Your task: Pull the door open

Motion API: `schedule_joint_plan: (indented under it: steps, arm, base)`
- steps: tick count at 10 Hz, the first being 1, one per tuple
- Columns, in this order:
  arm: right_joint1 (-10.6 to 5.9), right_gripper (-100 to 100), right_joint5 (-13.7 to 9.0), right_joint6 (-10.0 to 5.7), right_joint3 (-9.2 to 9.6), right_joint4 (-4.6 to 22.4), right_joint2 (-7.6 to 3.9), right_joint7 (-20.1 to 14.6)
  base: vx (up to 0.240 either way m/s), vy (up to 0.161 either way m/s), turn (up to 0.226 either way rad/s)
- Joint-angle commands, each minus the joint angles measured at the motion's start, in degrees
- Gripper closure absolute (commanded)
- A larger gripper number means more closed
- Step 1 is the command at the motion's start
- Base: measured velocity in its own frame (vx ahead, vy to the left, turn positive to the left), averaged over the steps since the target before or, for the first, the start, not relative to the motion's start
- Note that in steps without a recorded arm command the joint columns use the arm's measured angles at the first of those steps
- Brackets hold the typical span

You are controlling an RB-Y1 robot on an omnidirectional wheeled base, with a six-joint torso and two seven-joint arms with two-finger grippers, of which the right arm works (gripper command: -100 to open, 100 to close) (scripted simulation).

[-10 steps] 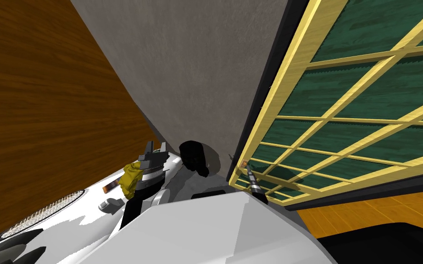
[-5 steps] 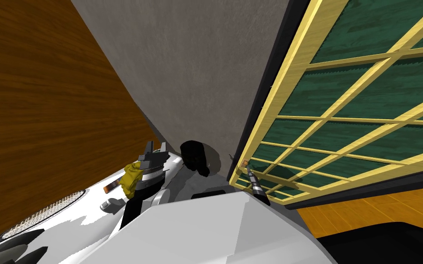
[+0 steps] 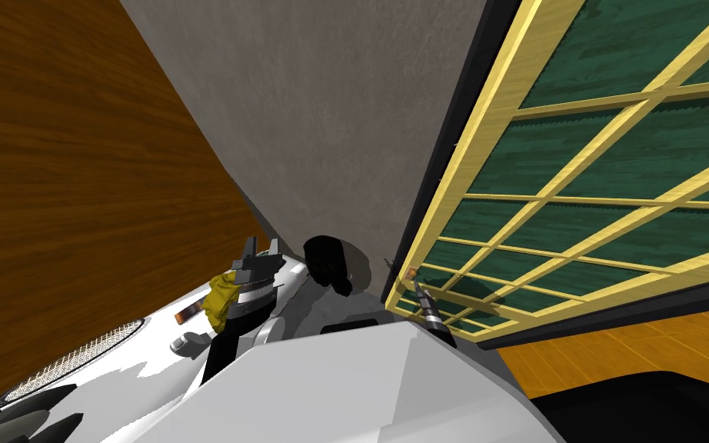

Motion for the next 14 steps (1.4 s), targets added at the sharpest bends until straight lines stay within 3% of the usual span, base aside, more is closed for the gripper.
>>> schedule_joint_plan:
  steps: [1, 14]
  arm:
    - [0.24, -100, 0.42, -0.01, -0.30, -0.23, 0.03, 2.14]
    - [1.97, -100, 5.29, -1.65, -3.92, 0.17, 0.00, 20.50]
  base:
    - [-0.009, 0.030, -0.007]
    - [-0.009, 0.026, -0.006]
